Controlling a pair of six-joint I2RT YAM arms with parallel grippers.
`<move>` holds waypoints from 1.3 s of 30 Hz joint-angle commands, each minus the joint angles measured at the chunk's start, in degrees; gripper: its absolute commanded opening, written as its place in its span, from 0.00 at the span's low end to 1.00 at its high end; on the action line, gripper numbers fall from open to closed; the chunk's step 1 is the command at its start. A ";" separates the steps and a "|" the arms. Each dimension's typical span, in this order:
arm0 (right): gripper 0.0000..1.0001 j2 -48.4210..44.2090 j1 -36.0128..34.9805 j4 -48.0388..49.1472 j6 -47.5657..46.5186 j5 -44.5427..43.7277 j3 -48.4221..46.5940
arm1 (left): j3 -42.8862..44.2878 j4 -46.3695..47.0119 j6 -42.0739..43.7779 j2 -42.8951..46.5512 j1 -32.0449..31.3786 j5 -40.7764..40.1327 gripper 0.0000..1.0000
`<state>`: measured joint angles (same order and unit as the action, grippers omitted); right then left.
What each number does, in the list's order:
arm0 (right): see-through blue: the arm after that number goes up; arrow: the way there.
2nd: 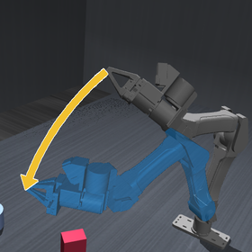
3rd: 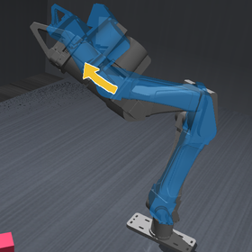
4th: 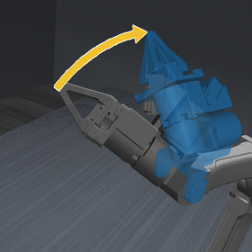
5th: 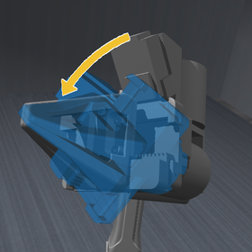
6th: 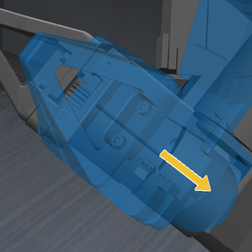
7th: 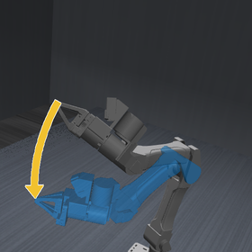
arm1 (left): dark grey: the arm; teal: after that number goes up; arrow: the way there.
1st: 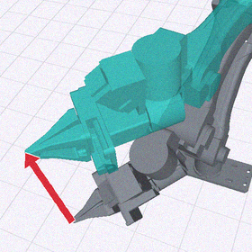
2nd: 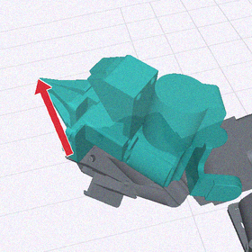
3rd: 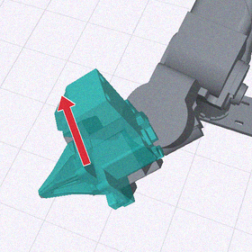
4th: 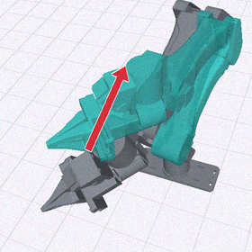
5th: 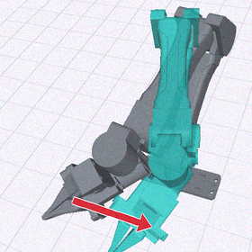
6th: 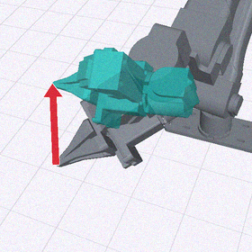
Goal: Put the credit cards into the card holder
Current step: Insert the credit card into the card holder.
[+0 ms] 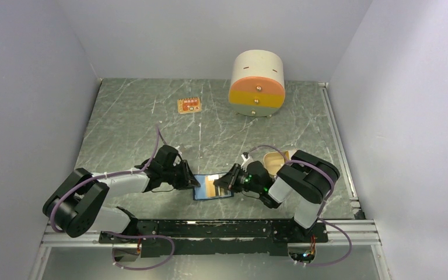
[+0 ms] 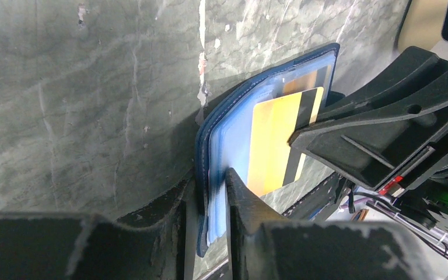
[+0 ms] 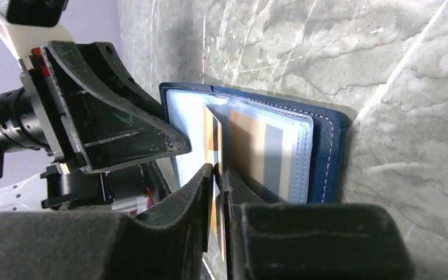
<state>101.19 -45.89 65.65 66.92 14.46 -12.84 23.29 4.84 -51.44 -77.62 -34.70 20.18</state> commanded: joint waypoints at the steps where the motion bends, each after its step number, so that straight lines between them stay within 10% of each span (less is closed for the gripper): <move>1: 0.19 -2.93 -0.80 -13.00 -3.22 -1.11 -1.95 | -0.05 1.84 -0.23 0.34 0.30 0.99 0.26; 14: 0.40 -13.97 -1.05 -48.99 -13.50 -10.48 -12.99 | 0.27 2.79 -0.59 -0.74 0.32 1.91 0.26; 39: 0.45 -13.47 -5.99 -55.48 -11.21 -10.54 -17.96 | 0.19 2.78 -0.76 -0.29 0.31 1.87 0.27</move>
<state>85.71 -50.35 12.62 54.22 2.63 -31.40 23.29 6.22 -52.10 -78.06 -34.70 21.15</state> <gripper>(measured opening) 0.445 0.262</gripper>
